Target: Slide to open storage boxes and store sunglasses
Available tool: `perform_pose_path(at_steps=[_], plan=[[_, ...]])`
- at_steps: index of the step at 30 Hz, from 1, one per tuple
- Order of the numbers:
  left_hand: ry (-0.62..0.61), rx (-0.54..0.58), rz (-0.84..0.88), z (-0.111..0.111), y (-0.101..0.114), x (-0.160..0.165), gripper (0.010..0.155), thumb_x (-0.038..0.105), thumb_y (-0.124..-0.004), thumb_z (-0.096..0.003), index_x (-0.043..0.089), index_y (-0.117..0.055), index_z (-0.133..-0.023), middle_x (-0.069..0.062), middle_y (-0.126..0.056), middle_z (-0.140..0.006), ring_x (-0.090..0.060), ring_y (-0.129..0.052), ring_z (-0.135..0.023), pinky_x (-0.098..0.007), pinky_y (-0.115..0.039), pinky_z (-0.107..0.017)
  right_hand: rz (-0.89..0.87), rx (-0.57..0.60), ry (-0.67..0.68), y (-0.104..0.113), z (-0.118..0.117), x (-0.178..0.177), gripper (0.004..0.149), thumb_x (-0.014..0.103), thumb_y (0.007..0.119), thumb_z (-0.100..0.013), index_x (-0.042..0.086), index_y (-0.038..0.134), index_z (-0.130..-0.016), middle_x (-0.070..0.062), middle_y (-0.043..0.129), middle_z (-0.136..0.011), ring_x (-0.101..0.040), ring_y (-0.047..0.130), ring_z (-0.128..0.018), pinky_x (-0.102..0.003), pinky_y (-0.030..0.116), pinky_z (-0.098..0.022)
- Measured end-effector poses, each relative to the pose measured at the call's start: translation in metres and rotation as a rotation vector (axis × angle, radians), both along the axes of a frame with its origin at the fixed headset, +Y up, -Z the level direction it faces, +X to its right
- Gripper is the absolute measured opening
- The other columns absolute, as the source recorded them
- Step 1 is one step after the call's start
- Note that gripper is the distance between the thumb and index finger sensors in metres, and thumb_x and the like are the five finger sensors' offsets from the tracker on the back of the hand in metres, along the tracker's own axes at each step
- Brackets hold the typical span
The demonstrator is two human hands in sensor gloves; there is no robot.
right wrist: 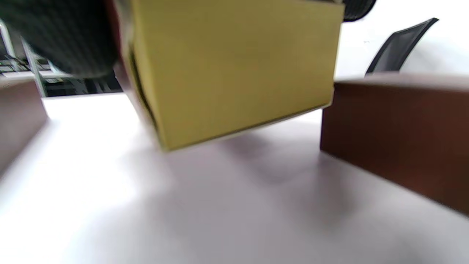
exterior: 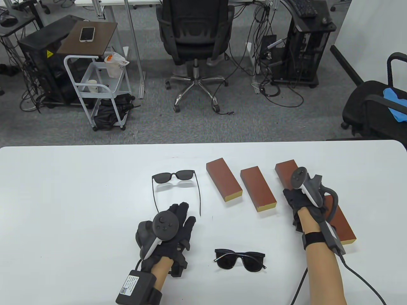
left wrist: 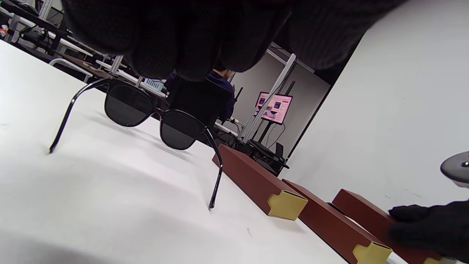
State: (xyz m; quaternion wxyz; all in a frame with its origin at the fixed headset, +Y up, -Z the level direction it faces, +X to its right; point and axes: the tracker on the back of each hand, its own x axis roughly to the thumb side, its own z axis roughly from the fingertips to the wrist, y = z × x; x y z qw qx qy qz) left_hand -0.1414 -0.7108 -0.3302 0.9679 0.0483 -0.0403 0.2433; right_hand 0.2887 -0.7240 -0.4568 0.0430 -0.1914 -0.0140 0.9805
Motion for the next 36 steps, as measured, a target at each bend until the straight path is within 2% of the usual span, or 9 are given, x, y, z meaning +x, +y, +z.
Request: perform_pose_path(at_steps=[4, 10, 14, 18, 27, 30, 34, 36], plan=[[-0.06, 0.03, -0.003, 0.001, 0.002, 0.004, 0.072, 0.063, -0.077, -0.0409, 0.031, -0.066, -0.105, -0.006, -0.069, -0.11, -0.038, -0.073, -0.096, -0.058, -0.066, -0.064, 0.018, 0.052, 0.098, 0.026, 0.017, -0.004, 0.08, 0.06, 0.085, -0.026, 0.029, 0.054, -0.093, -0.014, 0.069, -0.096, -0.038, 0.058, -0.095, -0.054, 0.052, -0.072], [-0.223, 0.198, -0.036, 0.009, 0.012, 0.016, 0.083, 0.073, -0.08, -0.0346, 0.032, -0.064, -0.105, -0.003, -0.073, -0.108, -0.034, -0.078, -0.091, -0.054, -0.071, -0.059, -0.109, 0.07, 0.533, 0.061, 0.057, -0.02, 0.082, 0.056, 0.094, -0.021, 0.024, 0.062, -0.09, -0.014, 0.073, -0.094, -0.037, 0.063, -0.094, -0.054, 0.055, -0.071], [-0.326, 0.246, -0.022, 0.014, 0.017, 0.026, 0.087, 0.075, -0.081, -0.0322, 0.034, -0.061, -0.106, -0.002, -0.069, -0.11, -0.033, -0.074, -0.096, -0.056, -0.069, -0.063, -0.106, 0.04, 0.716, 0.074, 0.086, -0.037, 0.082, 0.056, 0.095, -0.022, 0.024, 0.063, -0.09, -0.012, 0.074, -0.095, -0.037, 0.064, -0.094, -0.053, 0.057, -0.071], [-0.417, 0.275, -0.009, 0.017, 0.021, 0.035, 0.09, 0.076, -0.083, -0.0292, 0.035, -0.061, -0.106, -0.002, -0.07, -0.11, -0.032, -0.076, -0.094, -0.054, -0.071, -0.061, -0.18, 0.012, 0.831, 0.081, 0.107, -0.055, 0.081, 0.055, 0.095, -0.022, 0.025, 0.063, -0.091, -0.012, 0.073, -0.096, -0.037, 0.064, -0.094, -0.053, 0.057, -0.071], [-0.526, 0.249, -0.008, 0.021, 0.019, 0.049, 0.099, 0.076, -0.087, -0.0262, 0.035, -0.053, -0.109, -0.001, -0.064, -0.113, -0.031, -0.073, -0.099, -0.056, -0.071, -0.063, -0.22, -0.029, 1.033, 0.087, 0.134, -0.098, 0.081, 0.054, 0.096, -0.023, 0.028, 0.062, -0.092, -0.009, 0.071, -0.099, -0.036, 0.062, -0.095, -0.052, 0.056, -0.071], [-0.541, 0.19, 0.013, 0.02, 0.017, 0.05, 0.106, 0.075, -0.087, -0.0269, 0.035, -0.038, -0.112, -0.001, -0.056, -0.116, -0.031, -0.067, -0.103, -0.057, -0.068, -0.065, -0.254, -0.027, 1.076, 0.083, 0.138, -0.108, 0.08, 0.054, 0.094, -0.024, 0.028, 0.061, -0.092, -0.009, 0.069, -0.1, -0.036, 0.06, -0.096, -0.052, 0.055, -0.072], [-0.599, 0.071, 0.075, 0.016, 0.011, 0.052, 0.102, 0.071, -0.09, -0.0285, 0.032, -0.044, -0.111, -0.003, -0.059, -0.115, -0.032, -0.069, -0.101, -0.058, -0.069, -0.065, -0.297, -0.022, 1.08, 0.075, 0.14, -0.112, 0.08, 0.053, 0.094, -0.025, 0.028, 0.06, -0.092, -0.009, 0.067, -0.1, -0.037, 0.058, -0.096, -0.053, 0.054, -0.072], [-0.617, 0.025, 0.112, 0.014, 0.009, 0.053, 0.096, 0.064, -0.093, -0.0296, 0.029, -0.053, -0.109, -0.005, -0.069, -0.108, -0.032, -0.078, -0.093, -0.057, -0.072, -0.062, -0.297, -0.01, 1.077, 0.07, 0.141, -0.112, 0.08, 0.053, 0.094, -0.025, 0.028, 0.06, -0.092, -0.01, 0.067, -0.1, -0.038, 0.058, -0.096, -0.053, 0.054, -0.072]])
